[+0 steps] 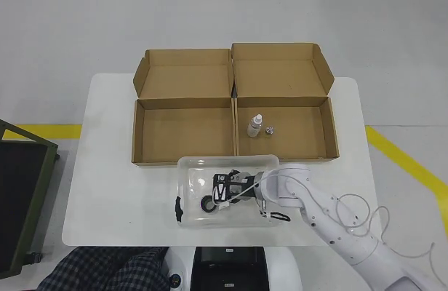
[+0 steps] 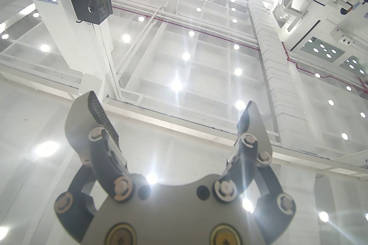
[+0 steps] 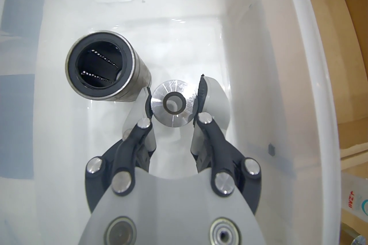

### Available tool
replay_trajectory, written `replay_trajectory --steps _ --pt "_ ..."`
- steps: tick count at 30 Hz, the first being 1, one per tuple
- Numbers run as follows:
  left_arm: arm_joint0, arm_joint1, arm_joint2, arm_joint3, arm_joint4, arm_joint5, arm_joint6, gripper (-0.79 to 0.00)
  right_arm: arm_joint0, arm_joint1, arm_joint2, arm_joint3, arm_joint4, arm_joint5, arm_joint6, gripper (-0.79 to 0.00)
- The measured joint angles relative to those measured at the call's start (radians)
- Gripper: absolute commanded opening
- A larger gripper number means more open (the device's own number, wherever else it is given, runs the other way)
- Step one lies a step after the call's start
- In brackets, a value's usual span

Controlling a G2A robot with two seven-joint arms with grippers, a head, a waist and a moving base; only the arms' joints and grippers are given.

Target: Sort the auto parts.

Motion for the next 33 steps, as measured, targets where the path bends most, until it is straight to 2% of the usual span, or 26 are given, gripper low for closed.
replay_trajectory --steps 9,33 --pt "0.0 0.0 0.0 0.0 0.0 0.0 0.0 0.0 -0.033 0.018 0.065 -0.084 -0.002 -0.011 0.0 -0.785" --pt "0.0 0.0 0.0 0.0 0.0 0.0 0.0 0.0 -0.199 0.074 0.313 -0.399 0.042 -0.018 -0.147 -0.785"
